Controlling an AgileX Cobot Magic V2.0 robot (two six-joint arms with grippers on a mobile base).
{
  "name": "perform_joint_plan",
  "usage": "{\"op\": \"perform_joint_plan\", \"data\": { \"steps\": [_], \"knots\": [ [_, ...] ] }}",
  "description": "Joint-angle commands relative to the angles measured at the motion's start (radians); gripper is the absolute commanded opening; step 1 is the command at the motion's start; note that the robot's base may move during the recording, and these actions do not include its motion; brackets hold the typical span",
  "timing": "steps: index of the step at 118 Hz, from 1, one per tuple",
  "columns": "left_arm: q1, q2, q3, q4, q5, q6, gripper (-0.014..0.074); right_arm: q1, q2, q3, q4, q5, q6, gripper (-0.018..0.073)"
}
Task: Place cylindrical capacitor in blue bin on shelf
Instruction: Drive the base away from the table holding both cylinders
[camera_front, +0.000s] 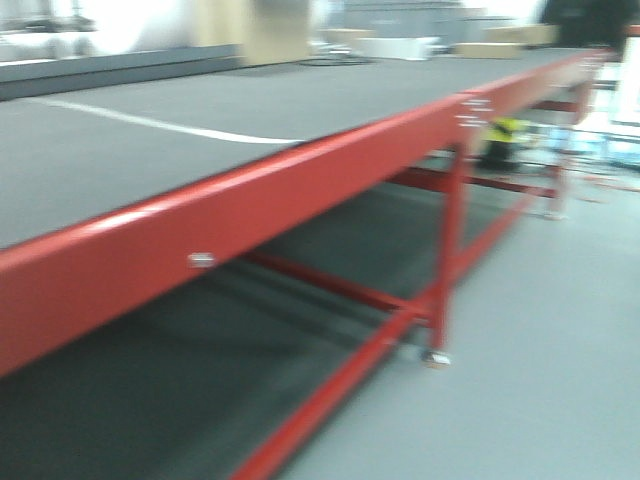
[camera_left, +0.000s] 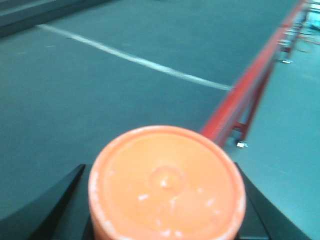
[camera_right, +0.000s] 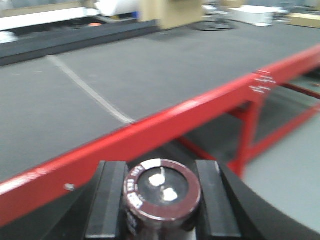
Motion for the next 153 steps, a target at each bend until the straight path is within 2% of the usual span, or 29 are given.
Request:
{"op": "perform_joint_plan", "data": {
  "steps": [1, 153],
  "knots": [
    [0.0, -0.003, -0.004, 0.0, -0.026, 0.0, -0.0111, 0.003, -0.007, -0.007, -0.001, -0.025, -0.004, -0.016],
    [0.0, -0.003, -0.004, 0.0, -0.026, 0.0, -0.0111, 0.003, -0.007, -0.007, -0.001, -0.025, -0.004, -0.016]
  ]
}}
